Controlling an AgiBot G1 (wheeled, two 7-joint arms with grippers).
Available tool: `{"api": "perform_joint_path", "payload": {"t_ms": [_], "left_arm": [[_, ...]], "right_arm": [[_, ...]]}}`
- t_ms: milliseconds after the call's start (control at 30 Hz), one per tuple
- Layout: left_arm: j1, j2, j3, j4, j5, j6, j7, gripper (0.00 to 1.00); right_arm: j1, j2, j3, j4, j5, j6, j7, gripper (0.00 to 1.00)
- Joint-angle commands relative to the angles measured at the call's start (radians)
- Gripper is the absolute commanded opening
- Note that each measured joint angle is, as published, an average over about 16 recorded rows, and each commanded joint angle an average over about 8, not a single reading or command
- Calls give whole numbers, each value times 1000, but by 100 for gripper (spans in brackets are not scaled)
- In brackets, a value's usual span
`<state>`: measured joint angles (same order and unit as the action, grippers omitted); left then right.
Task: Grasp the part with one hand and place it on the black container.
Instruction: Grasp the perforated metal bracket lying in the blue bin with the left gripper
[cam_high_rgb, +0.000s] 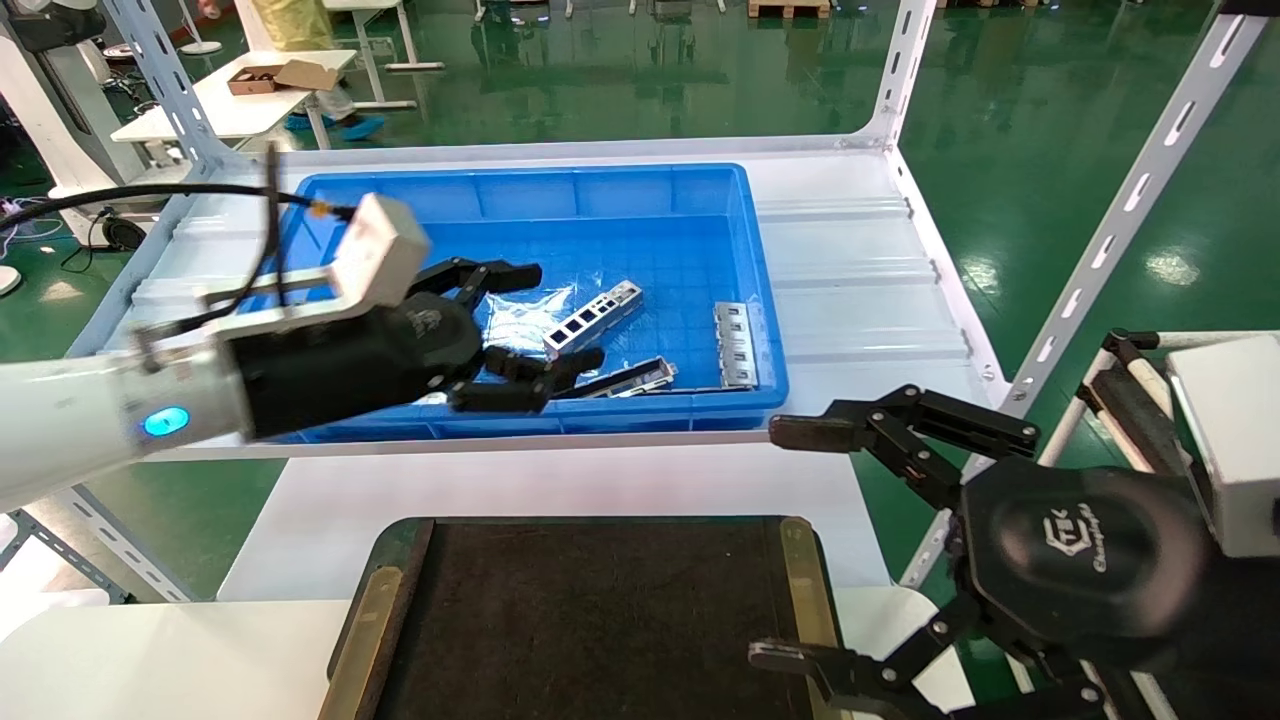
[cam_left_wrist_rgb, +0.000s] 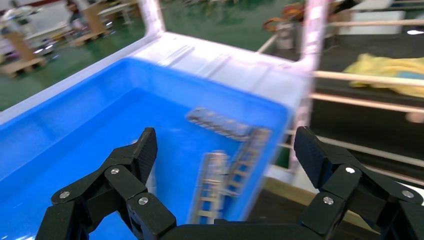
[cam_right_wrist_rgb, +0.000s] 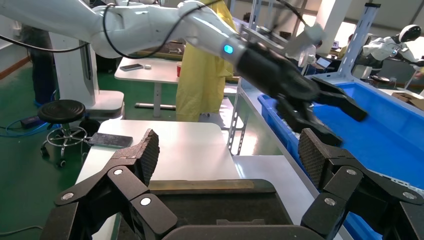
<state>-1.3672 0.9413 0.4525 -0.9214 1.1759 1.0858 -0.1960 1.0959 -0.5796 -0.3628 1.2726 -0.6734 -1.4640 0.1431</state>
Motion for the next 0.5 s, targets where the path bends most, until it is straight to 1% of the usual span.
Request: {"api": "perform_joint_path", "payload": {"t_ms": [33,267,500], "left_arm": [[-27,40,15,53,35,-34,9,100],[-103,157,44,265,108,-142,61,100],[-165,244,61,470,150,-216,120,100]], "right_arm": [[0,0,0,0,0,0,0,100],[0,0,0,0,0,0,0,100],[0,0,0,0,0,0,0,100]]}}
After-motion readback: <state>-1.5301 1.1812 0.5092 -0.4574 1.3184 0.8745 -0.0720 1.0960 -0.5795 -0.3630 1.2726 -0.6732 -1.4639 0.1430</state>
